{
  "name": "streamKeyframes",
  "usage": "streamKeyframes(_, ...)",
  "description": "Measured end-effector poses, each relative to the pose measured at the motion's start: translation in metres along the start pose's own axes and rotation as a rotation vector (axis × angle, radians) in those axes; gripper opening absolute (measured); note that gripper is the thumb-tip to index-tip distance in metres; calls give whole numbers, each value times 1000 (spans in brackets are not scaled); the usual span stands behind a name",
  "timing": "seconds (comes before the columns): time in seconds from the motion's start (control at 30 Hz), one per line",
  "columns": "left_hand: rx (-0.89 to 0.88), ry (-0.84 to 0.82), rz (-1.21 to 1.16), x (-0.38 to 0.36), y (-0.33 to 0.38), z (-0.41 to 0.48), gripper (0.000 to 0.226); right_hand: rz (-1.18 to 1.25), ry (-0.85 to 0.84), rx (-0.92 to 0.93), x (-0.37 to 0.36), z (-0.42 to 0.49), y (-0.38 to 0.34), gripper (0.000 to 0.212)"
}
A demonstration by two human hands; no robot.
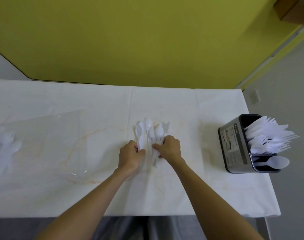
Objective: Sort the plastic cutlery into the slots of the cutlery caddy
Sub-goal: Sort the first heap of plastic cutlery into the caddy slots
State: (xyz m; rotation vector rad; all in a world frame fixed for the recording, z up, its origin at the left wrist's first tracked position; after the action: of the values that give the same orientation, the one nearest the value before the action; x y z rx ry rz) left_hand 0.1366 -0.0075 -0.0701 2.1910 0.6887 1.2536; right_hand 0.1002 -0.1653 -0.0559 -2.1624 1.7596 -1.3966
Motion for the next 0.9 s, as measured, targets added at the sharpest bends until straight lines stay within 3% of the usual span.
streamKeyframes(0.33,-101,7,166,-1,38,31,42,-10,20,-104,12,-11,27,21)
streamKeyframes(0.6,-210,-113,414,-17,56,31,25,-26,14,-56,40,-30,51,23)
streamKeyframes(0.7,-210,-139,475,-16,58,24,25,139,31,18,63,-42,53,25)
streamKeyframes(0.8,-215,-108,478,-10,59,20,19,391,53,78,100,-64,50,10)
streamKeyframes(0.9,-198,-101,221,-12,73,8,20,653,78,111,146,-87,58,4)
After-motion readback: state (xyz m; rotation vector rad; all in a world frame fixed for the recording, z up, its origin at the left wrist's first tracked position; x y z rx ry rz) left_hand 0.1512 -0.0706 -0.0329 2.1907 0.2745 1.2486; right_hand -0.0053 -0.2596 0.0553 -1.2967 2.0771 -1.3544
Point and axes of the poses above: each hand's wrist, its own z-axis towards the middle knuckle, its own x-axis out of the back of the hand, y = z × x, the point moved 4 cm from there along z, towards the middle knuckle, and after that the axes turned 5 degrees about -x, right-handed, at the moved point
